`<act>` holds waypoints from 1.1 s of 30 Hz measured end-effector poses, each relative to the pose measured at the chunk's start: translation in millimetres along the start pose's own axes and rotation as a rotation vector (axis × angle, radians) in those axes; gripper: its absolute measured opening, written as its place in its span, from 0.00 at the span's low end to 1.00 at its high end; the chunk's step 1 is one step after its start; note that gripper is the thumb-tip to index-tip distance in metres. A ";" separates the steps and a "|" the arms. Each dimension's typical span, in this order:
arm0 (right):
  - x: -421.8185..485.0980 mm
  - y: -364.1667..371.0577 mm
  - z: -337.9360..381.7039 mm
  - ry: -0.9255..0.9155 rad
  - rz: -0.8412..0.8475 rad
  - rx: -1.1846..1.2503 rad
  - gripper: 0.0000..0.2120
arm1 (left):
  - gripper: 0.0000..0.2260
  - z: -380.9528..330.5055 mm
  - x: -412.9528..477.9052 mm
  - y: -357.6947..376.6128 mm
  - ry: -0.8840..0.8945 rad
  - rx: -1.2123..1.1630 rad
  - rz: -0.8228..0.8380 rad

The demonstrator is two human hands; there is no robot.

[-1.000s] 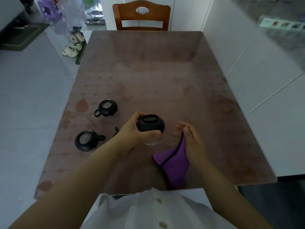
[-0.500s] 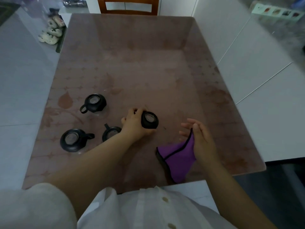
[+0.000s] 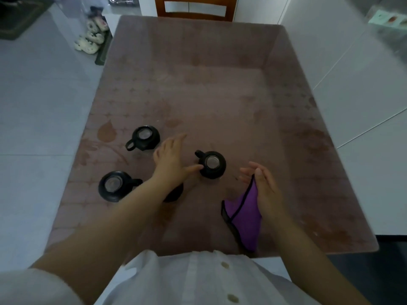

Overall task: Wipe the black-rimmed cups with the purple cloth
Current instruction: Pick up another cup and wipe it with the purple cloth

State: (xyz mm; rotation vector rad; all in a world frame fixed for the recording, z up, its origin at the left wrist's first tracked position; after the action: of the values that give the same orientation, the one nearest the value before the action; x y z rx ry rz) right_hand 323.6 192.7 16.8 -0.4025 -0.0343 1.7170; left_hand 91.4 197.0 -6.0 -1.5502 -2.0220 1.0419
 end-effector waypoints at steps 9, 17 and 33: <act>-1.5 27.6 -10.0 0.044 0.119 -0.111 0.11 | 0.49 99.7 25.4 -62.4 -0.277 -0.141 -0.150; -7.3 23.5 -9.7 0.073 0.100 -0.133 0.11 | 0.45 105.2 53.9 -50.2 -0.328 -0.231 -0.088; -14.5 30.5 3.7 0.011 0.093 -0.109 0.10 | 0.31 41.6 9.0 -68.2 -0.148 -0.588 0.018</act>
State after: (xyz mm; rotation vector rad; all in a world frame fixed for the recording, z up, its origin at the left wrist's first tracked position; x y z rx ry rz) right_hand 295.4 173.8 16.3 -0.5010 -0.1022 1.8099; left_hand 15.3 184.3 16.9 -1.8030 -2.5800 0.6019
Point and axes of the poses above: each hand's wrist, its own x-axis towards the middle knuckle, its own y-axis out of the palm, z = x × y, the point moved 4 cm from there along x, towards the middle knuckle, and after that the axes turned 10 degrees about -x, right-handed, at the moved point
